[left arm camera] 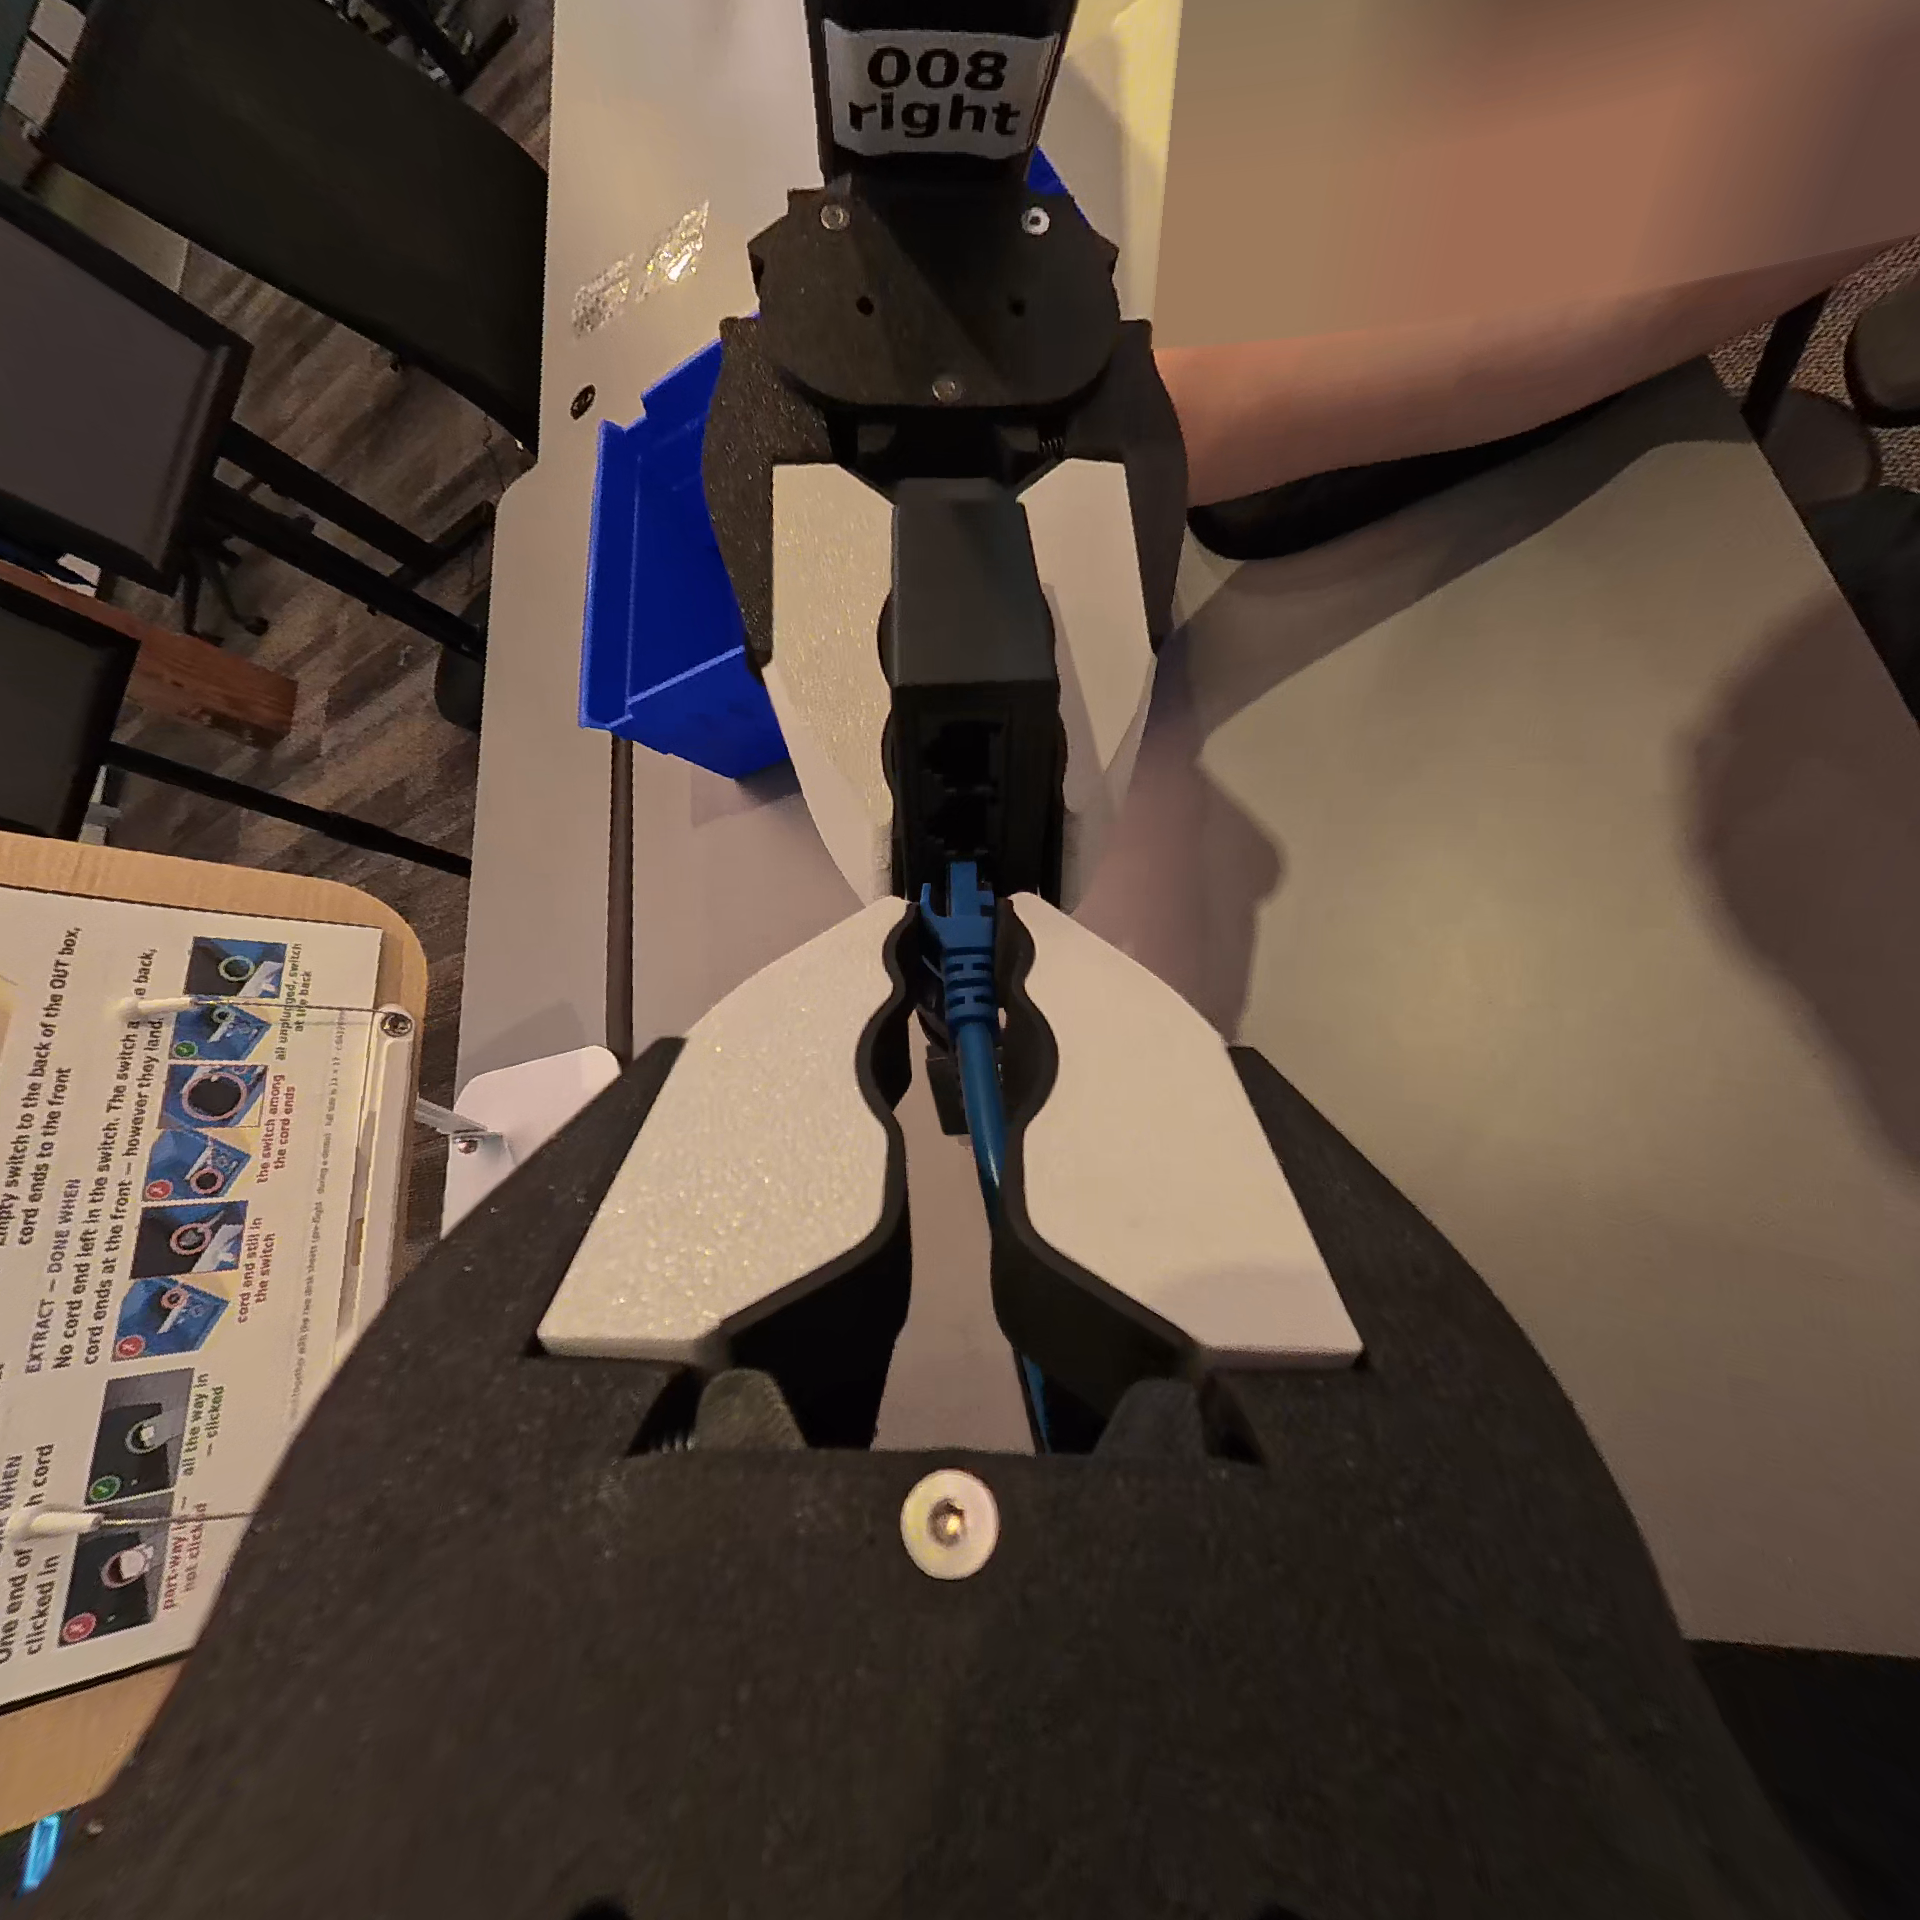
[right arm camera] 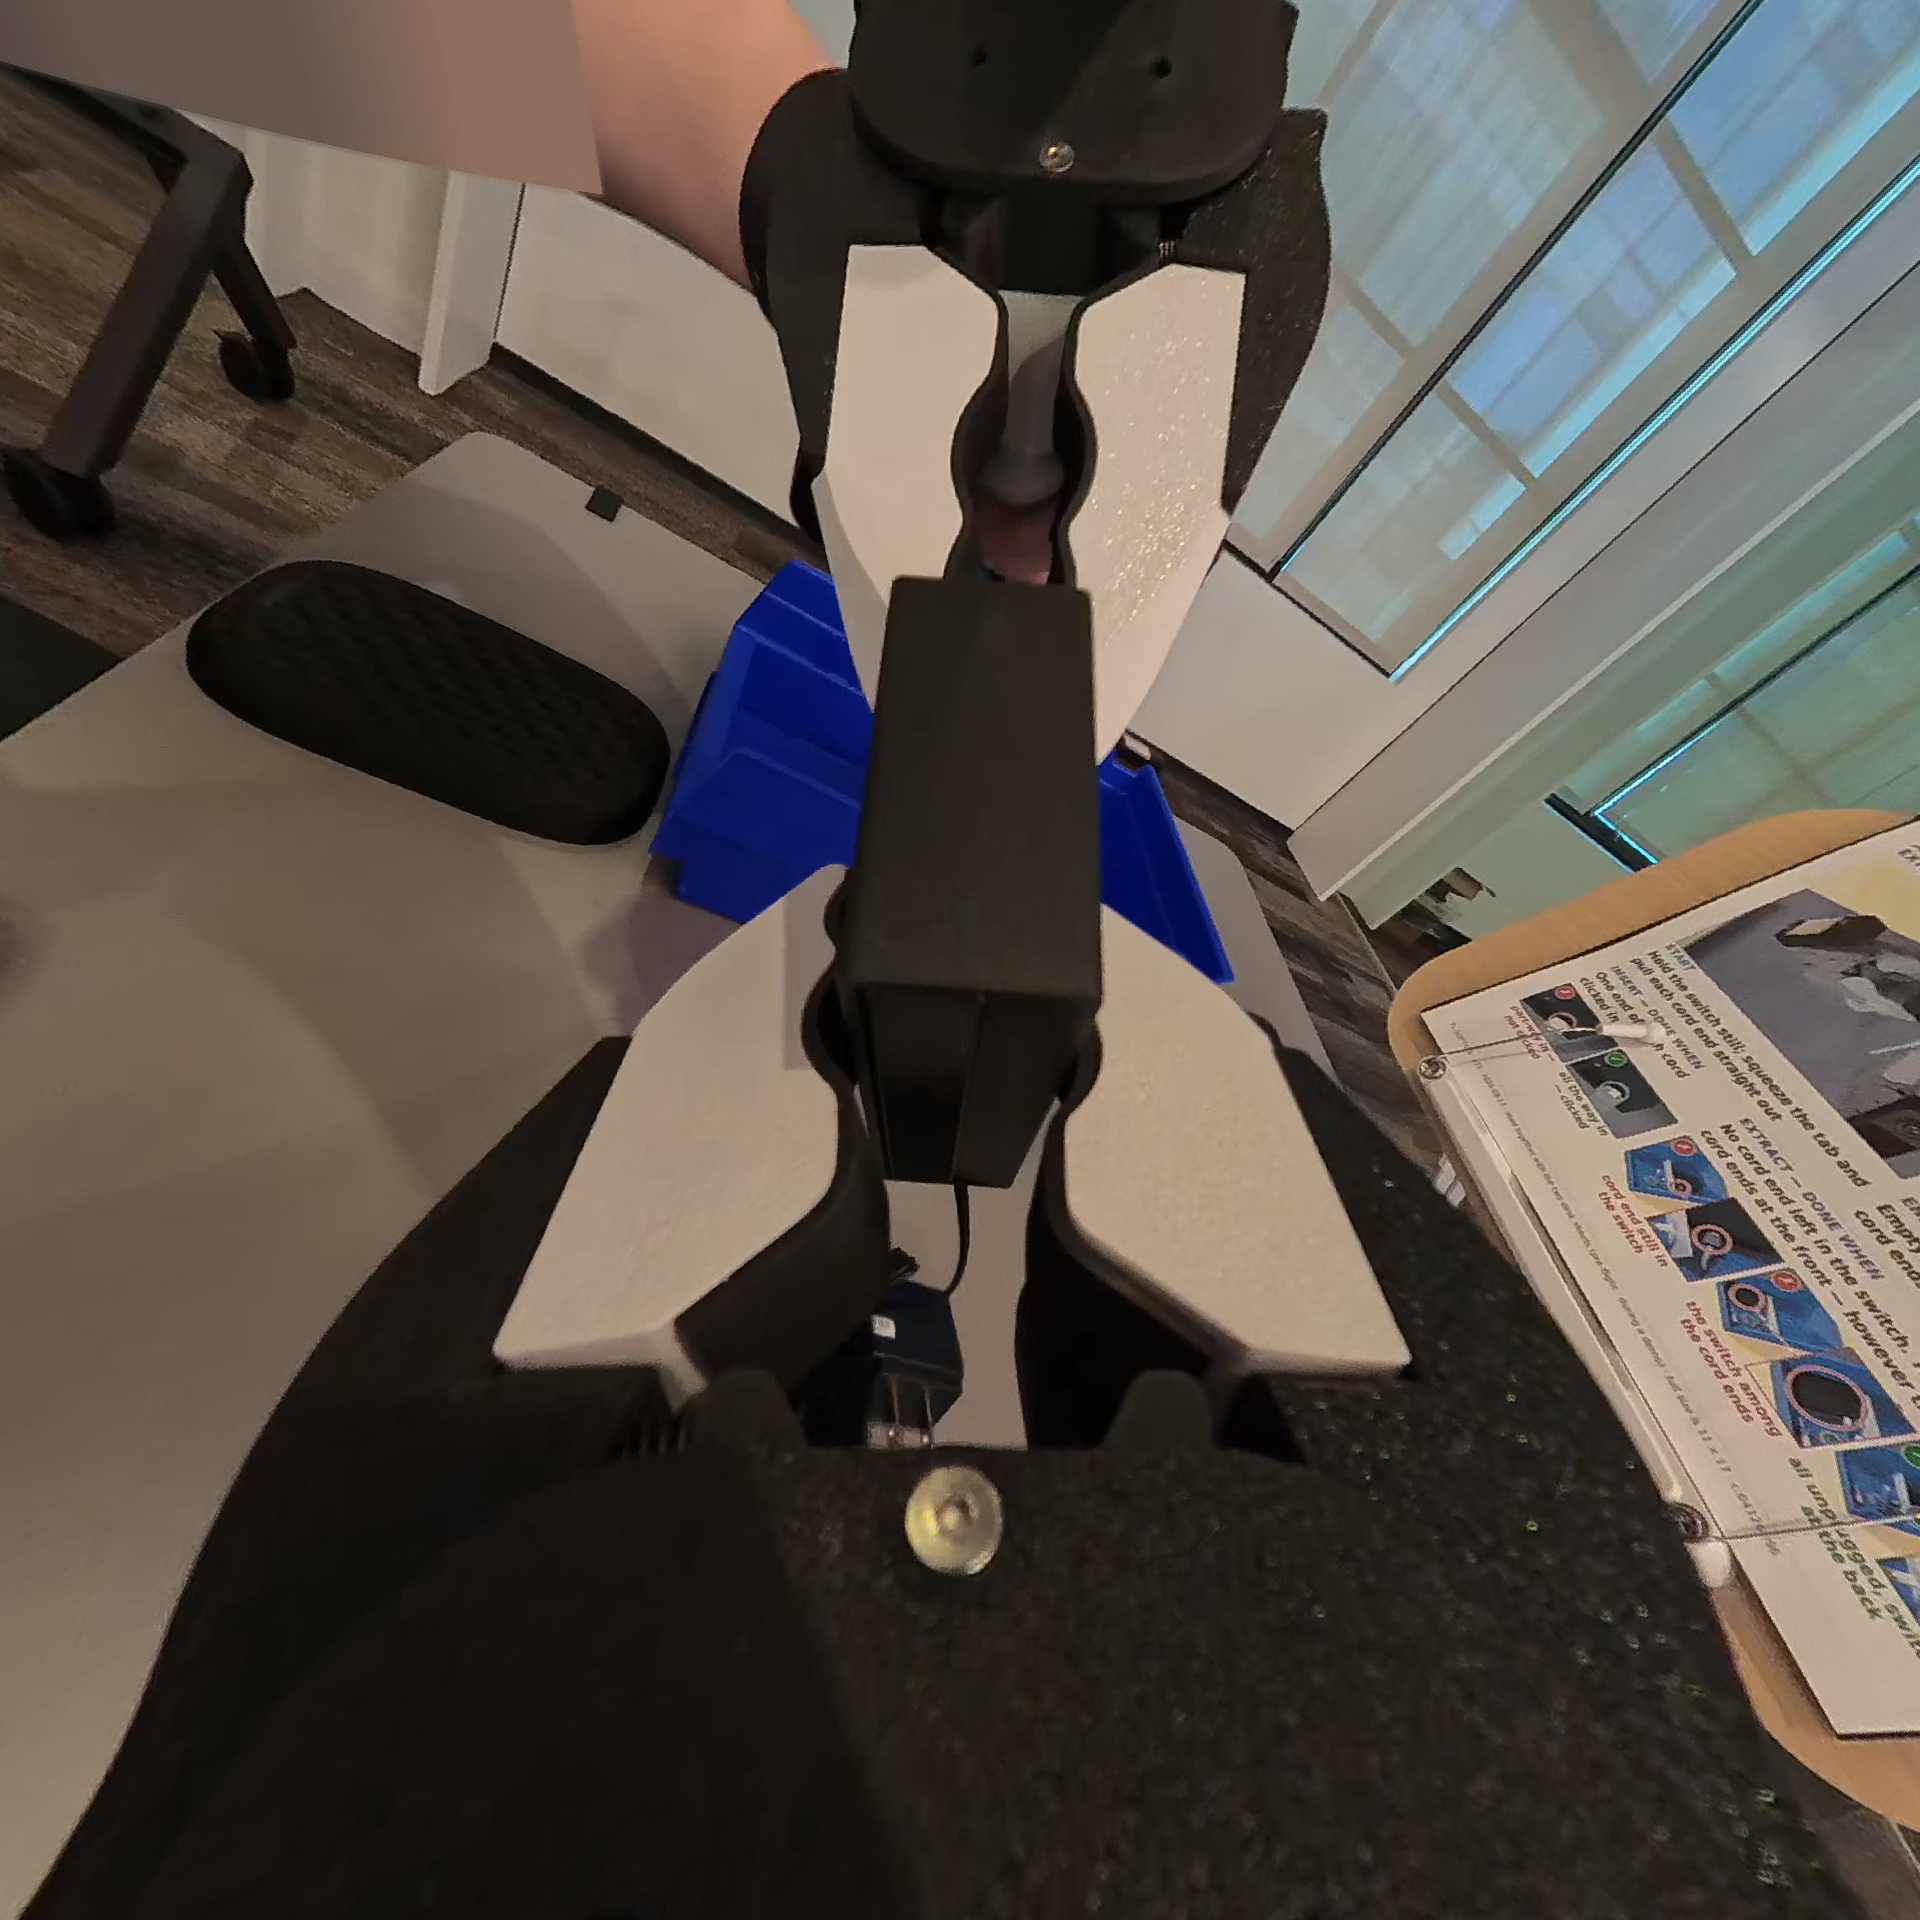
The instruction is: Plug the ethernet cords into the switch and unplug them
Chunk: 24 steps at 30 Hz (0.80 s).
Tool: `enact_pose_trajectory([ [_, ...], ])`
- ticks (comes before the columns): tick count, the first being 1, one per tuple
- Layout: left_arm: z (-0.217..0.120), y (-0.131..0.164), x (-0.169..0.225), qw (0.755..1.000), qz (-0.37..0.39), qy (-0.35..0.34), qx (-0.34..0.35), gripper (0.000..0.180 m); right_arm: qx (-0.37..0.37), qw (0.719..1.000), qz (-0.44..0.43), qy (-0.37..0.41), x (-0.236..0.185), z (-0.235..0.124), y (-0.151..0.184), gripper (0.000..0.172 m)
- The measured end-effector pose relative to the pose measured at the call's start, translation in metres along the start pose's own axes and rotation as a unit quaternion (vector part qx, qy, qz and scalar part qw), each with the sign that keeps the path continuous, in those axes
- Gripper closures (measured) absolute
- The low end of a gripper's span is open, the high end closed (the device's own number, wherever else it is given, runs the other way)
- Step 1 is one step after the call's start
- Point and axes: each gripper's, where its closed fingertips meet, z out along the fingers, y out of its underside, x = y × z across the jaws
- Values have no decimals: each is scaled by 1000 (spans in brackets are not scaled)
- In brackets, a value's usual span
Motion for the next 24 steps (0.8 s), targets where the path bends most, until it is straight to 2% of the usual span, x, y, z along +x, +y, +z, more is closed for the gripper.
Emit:
enact_pose_trajectory([
  [7, -1, 6, 4, 1000, -7, 12, -7, 168, -16, 1000, -6, -4, -4, 4, 3, 142],
  [14, 6, 7, 6, 999, 12, 30, -18, 167, 22, 1000, 1, -21, -4, 0, -7, 142],
  [17, 9, 1, 8, 999, -10, 43, -8, 166, 48, 998, 2, -30, -5, -7, -18, 142],
  [24, 10, 3, 7, 999, -8, 28, -26, 168, 15, 999, -22, -22, -4, -6, -11, 140],
])
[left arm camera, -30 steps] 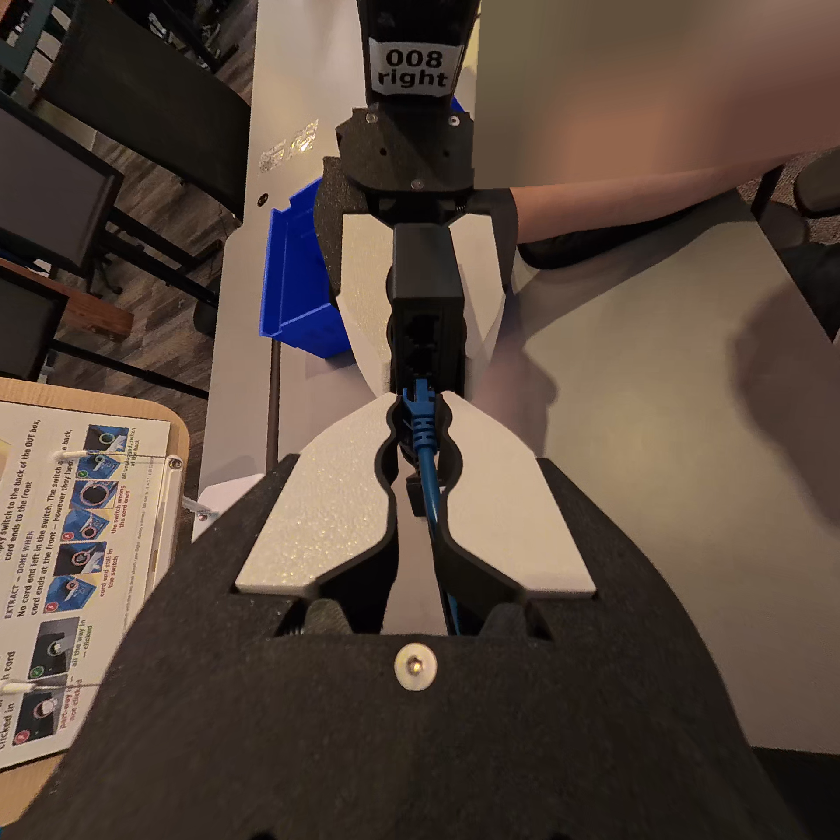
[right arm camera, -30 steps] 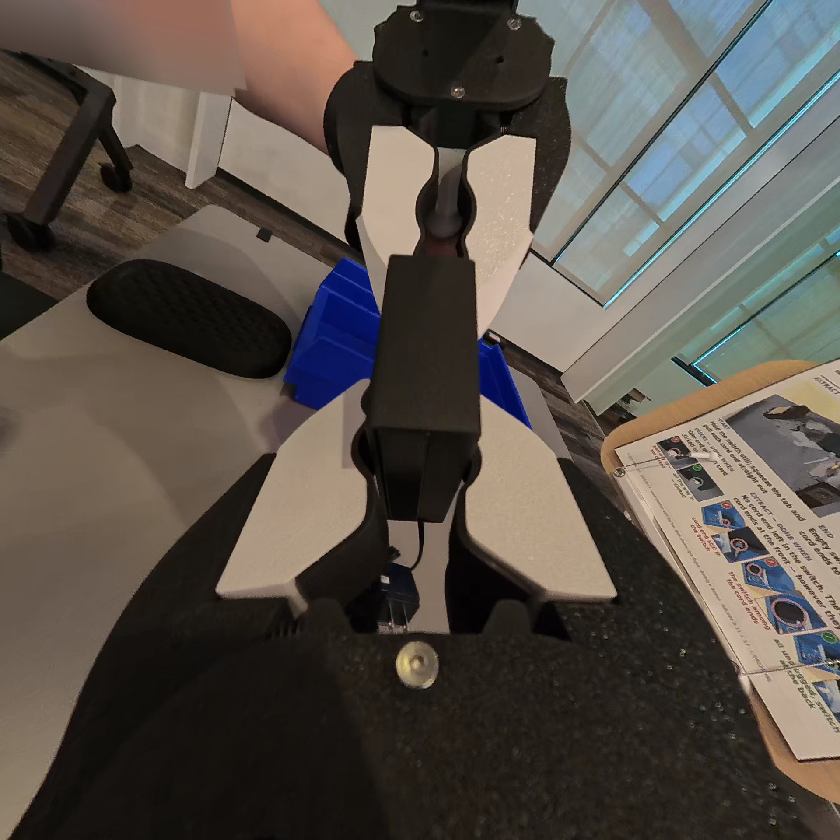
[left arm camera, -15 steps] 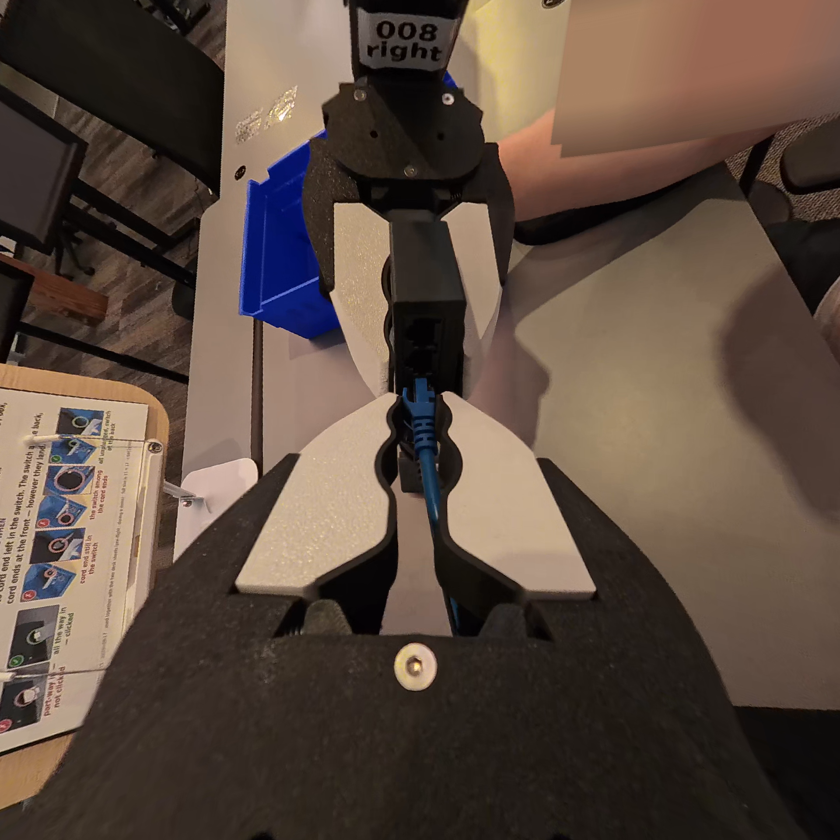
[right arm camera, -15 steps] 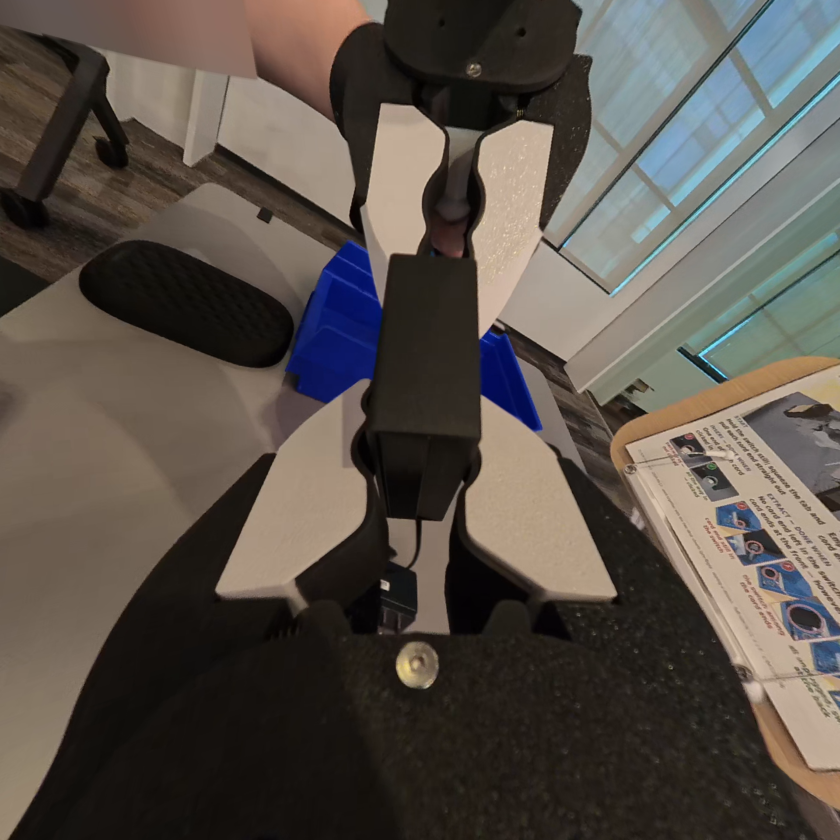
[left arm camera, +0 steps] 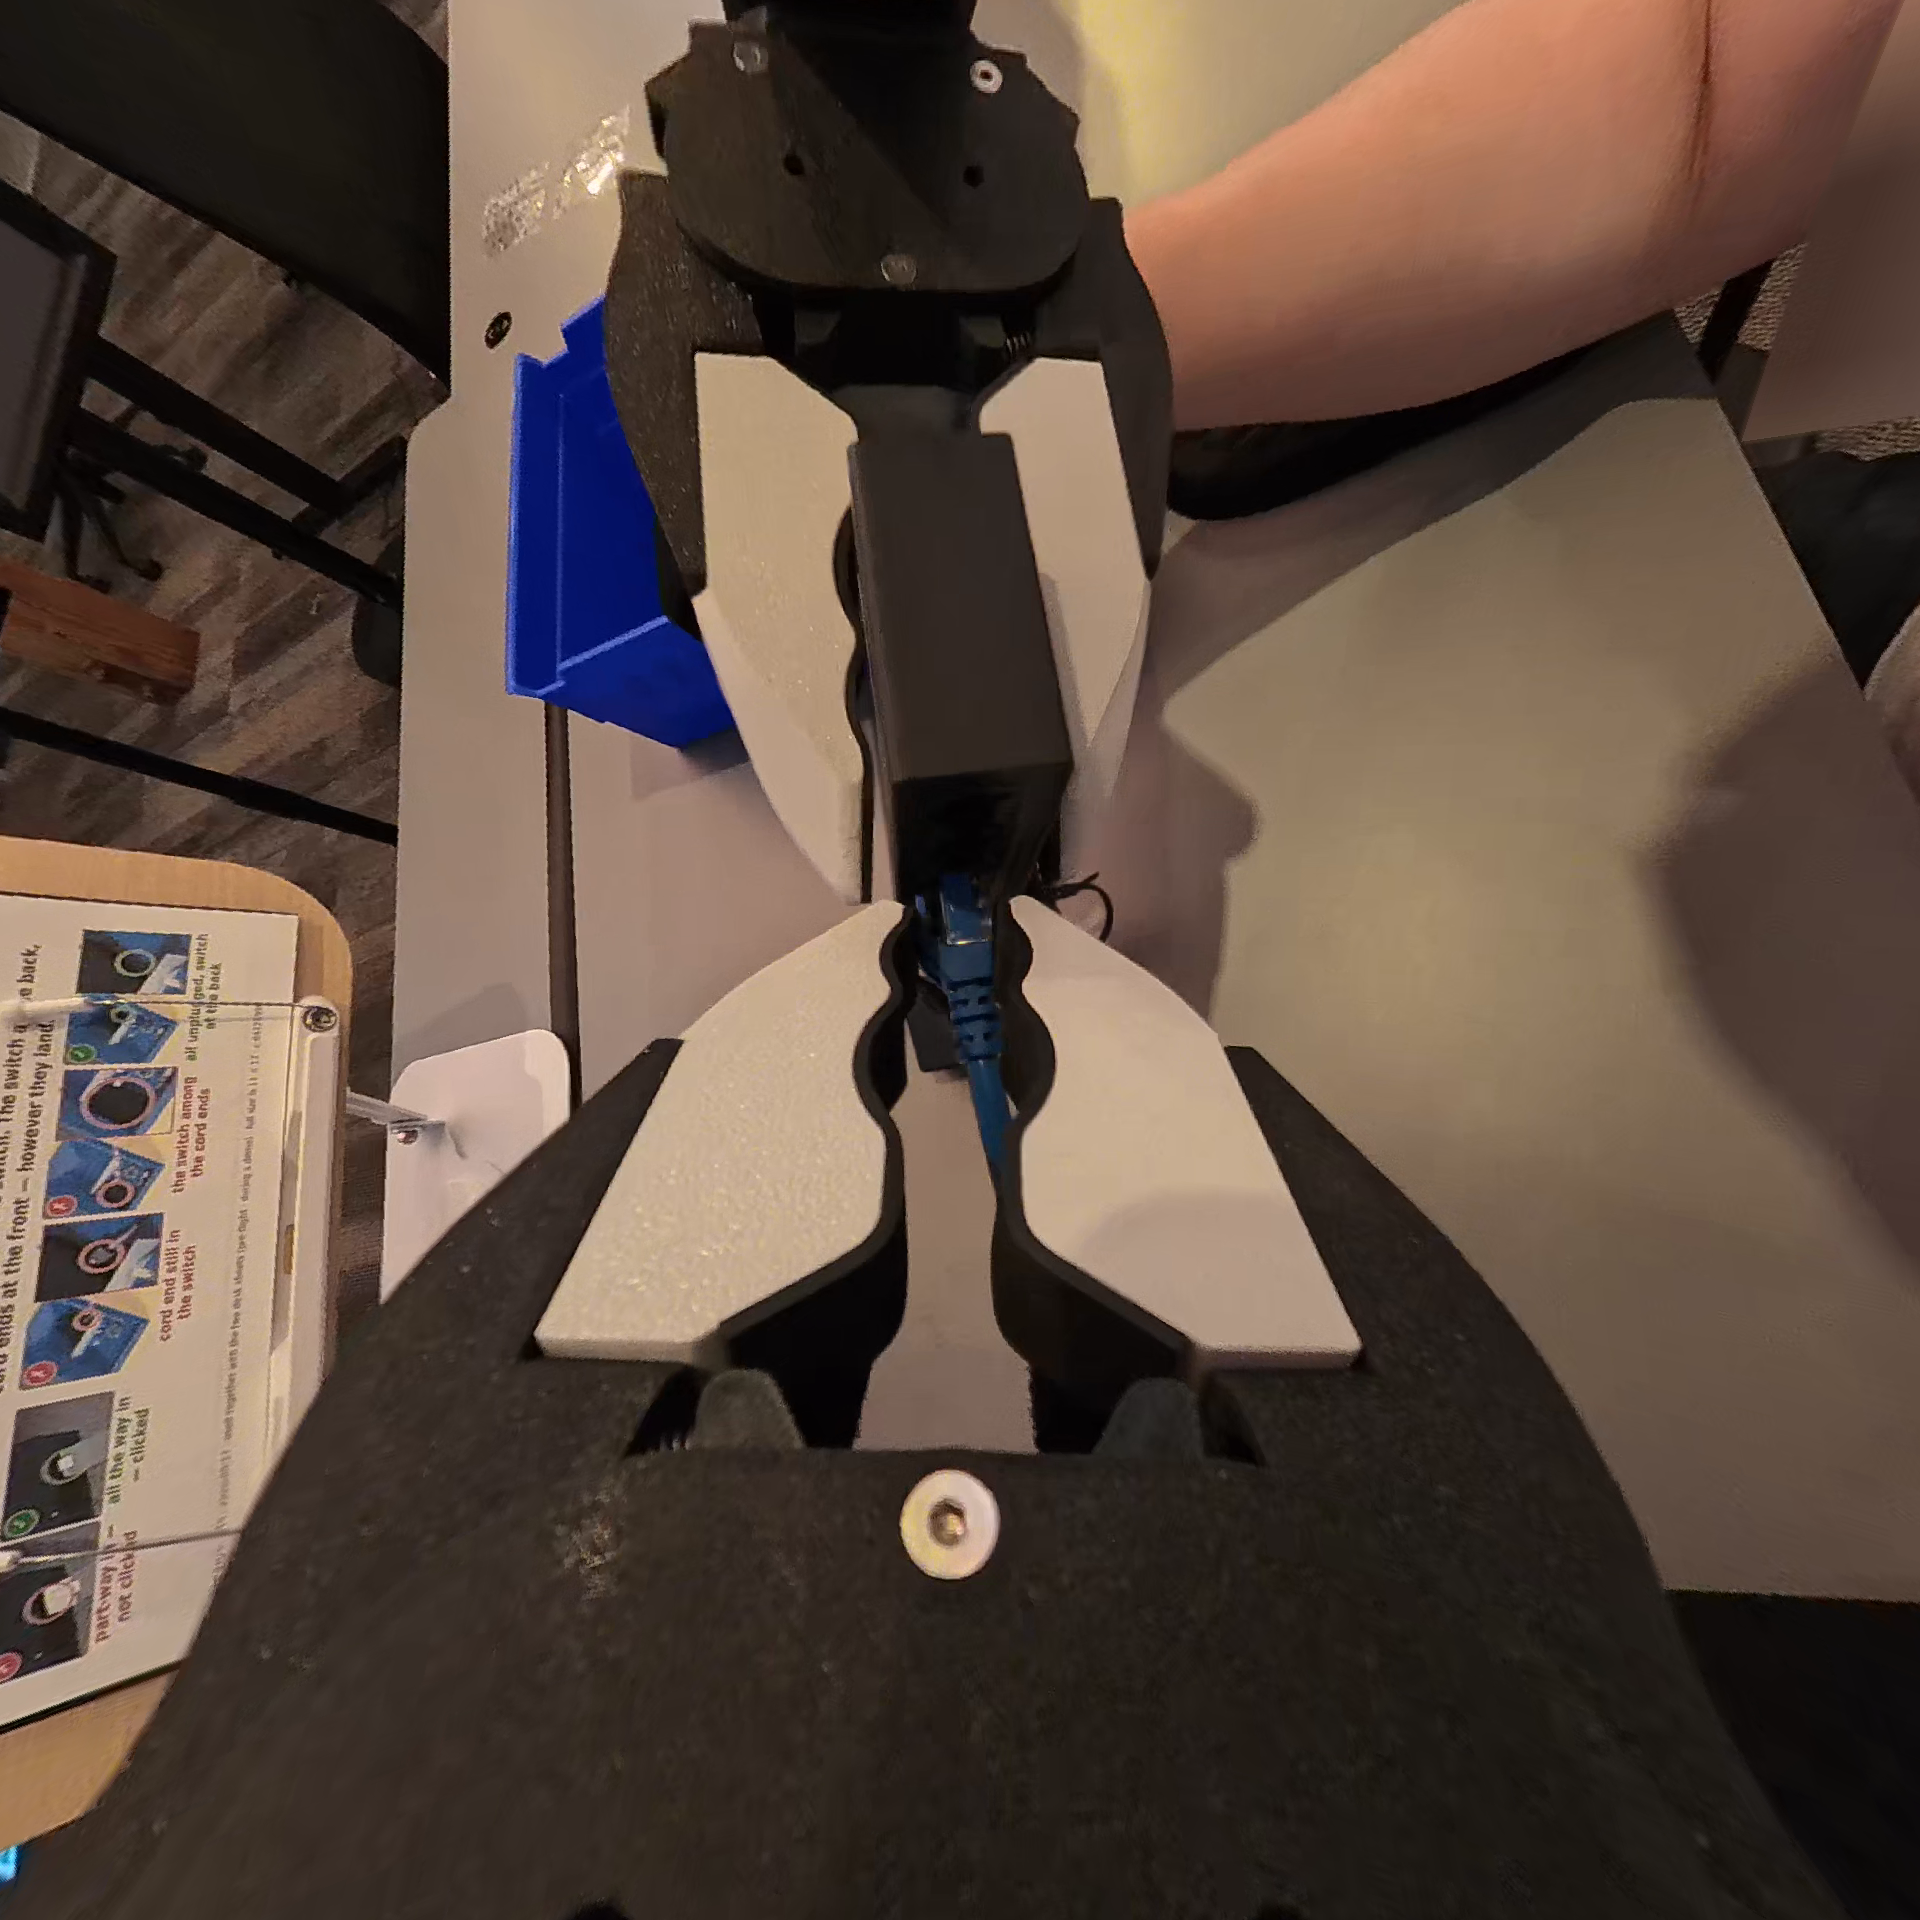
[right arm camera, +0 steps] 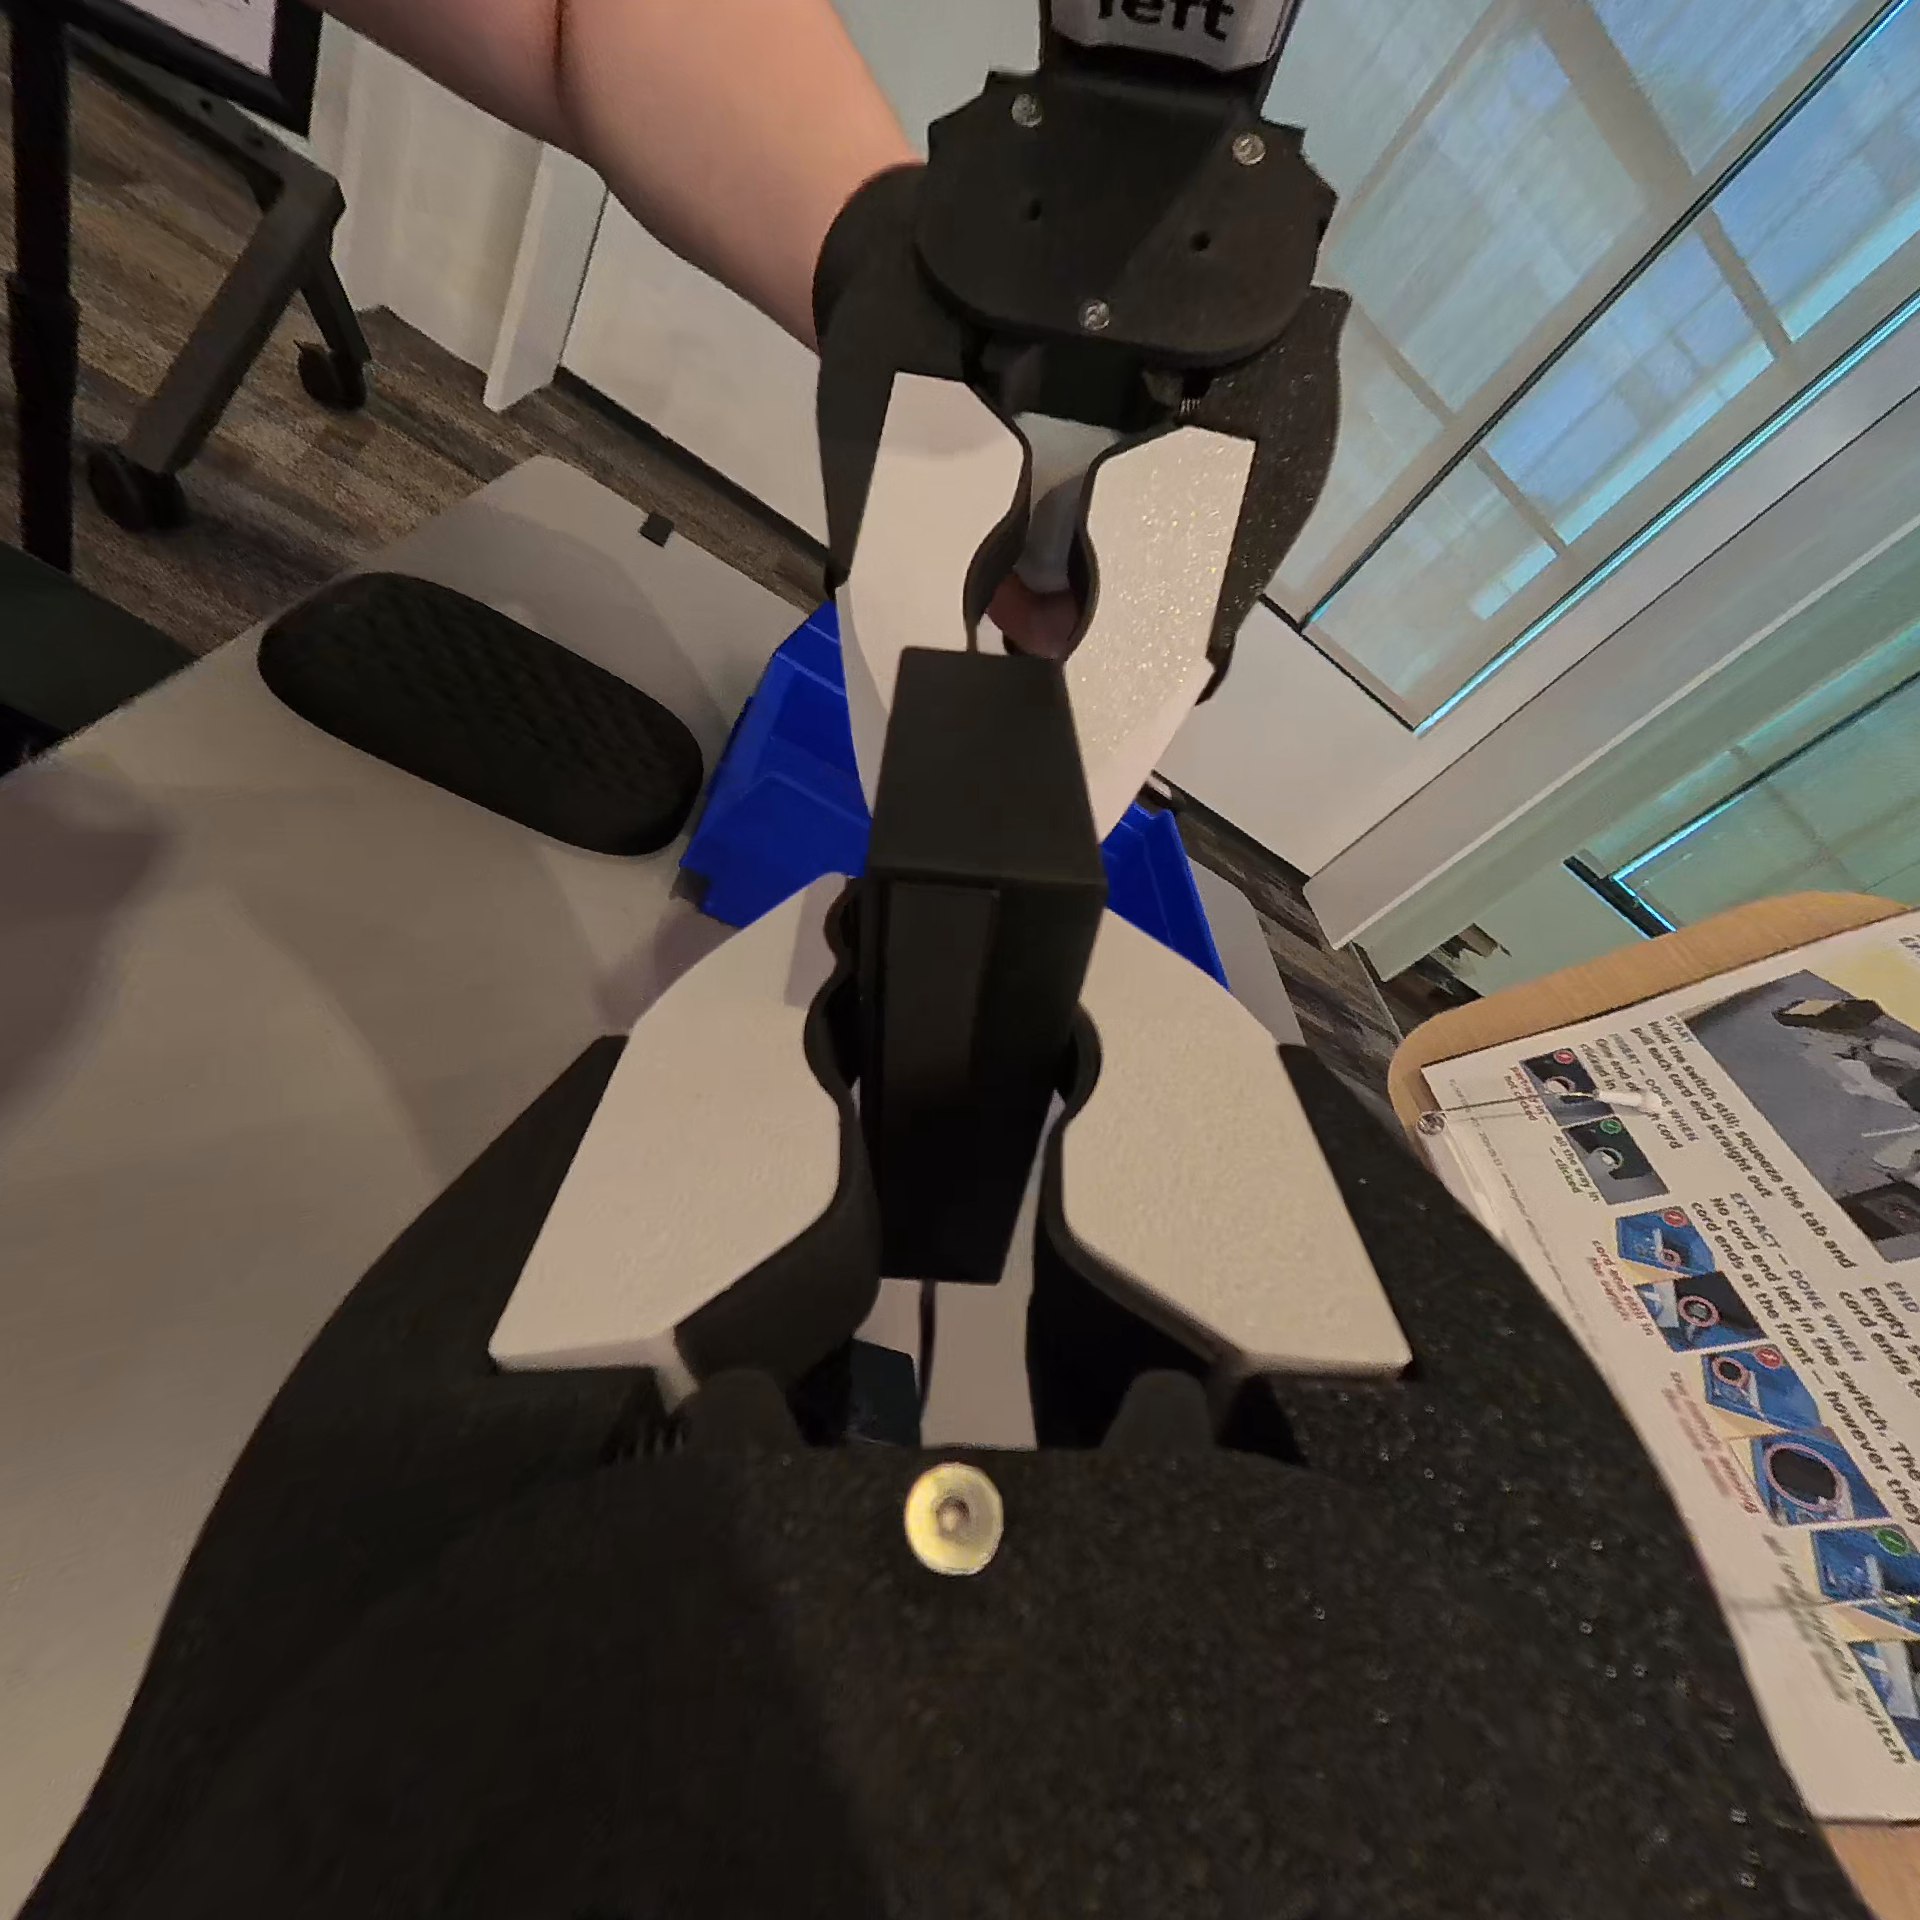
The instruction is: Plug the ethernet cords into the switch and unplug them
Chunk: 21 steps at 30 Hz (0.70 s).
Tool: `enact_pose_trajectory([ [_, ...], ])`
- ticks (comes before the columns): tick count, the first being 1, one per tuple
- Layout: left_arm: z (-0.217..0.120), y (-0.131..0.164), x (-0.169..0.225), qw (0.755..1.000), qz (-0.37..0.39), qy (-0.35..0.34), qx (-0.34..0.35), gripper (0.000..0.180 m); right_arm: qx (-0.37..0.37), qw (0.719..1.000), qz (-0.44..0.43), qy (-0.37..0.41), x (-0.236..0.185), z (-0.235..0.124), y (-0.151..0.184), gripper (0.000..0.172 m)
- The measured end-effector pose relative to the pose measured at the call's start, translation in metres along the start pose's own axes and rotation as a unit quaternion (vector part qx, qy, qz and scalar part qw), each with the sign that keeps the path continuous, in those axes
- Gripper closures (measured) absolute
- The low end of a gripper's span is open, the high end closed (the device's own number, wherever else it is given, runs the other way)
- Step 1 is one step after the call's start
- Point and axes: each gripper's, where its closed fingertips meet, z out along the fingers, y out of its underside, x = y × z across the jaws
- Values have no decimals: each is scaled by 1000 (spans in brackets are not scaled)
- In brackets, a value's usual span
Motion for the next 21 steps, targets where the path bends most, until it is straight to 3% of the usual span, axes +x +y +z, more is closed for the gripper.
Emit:
enact_pose_trajectory([
  [4, 3, 3, 7, 1000, -13, 22, -11, 168, -43, 999, -27, 9, -2, 8, 6, 125],
  [5, 2, 3, 6, 1000, -9, 18, -12, 168, -51, 998, -31, 2, -5, 9, 7, 136],
  [7, -1, 3, 7, 1000, -5, 19, -15, 168, -62, 998, -21, -4, -7, 10, 7, 139],
  [21, -9, 11, 15, 999, 15, 14, -35, 167, -50, 999, -4, -15, -15, 20, 6, 141],
])
